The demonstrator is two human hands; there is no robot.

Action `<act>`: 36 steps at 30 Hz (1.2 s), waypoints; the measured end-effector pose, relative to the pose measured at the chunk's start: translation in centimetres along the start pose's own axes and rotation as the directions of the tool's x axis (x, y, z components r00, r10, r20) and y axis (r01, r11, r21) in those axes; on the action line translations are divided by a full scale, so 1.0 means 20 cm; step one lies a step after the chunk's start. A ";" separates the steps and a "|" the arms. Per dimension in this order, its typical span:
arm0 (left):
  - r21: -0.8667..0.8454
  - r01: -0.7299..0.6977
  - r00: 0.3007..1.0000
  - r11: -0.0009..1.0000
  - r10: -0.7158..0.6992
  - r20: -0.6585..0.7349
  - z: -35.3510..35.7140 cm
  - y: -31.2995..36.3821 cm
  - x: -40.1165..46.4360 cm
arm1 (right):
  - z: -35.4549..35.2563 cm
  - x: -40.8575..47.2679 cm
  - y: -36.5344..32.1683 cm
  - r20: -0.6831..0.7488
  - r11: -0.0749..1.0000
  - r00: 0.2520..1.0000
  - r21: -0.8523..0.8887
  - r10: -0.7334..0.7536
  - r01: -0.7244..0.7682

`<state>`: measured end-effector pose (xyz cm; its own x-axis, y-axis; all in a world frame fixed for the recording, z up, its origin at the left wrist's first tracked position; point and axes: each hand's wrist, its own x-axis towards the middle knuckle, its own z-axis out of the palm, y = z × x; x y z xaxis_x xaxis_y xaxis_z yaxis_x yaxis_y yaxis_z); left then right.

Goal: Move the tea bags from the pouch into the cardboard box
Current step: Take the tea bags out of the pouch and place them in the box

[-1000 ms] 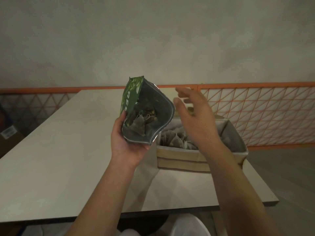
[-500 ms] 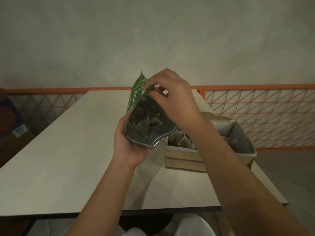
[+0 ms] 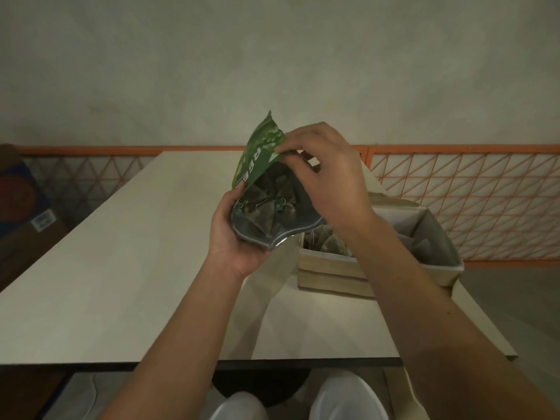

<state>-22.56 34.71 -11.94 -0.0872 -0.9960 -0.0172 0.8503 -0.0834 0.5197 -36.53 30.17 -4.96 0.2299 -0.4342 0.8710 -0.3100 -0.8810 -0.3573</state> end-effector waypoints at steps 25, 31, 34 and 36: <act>-0.045 -0.098 0.995 0.994 0.097 -0.036 0.01 -0.07 -0.01 | 0.00 -0.28 -0.14 -0.178 0.967 0.984 -0.249 0.015 -0.059; -0.137 -0.092 0.995 0.986 0.086 -0.051 0.01 -0.11 -0.03 | 0.12 -0.29 -0.20 0.073 0.867 0.990 -0.494 0.118 -0.067; -0.115 -0.089 0.995 0.989 0.084 -0.051 0.03 -0.13 -0.05 | 0.15 -0.27 -0.19 0.088 0.783 0.979 -0.616 0.181 -0.090; -0.104 -0.098 0.995 0.990 0.094 -0.047 0.03 -0.13 -0.05 | 0.15 -0.28 -0.18 0.085 0.763 0.979 -0.640 0.185 -0.089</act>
<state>-25.01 35.98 -12.70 0.0170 -0.9998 -0.0082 0.9040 0.0118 0.4273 -33.81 35.20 -9.50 0.2459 -0.6037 0.7583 -0.8473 -0.5139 -0.1343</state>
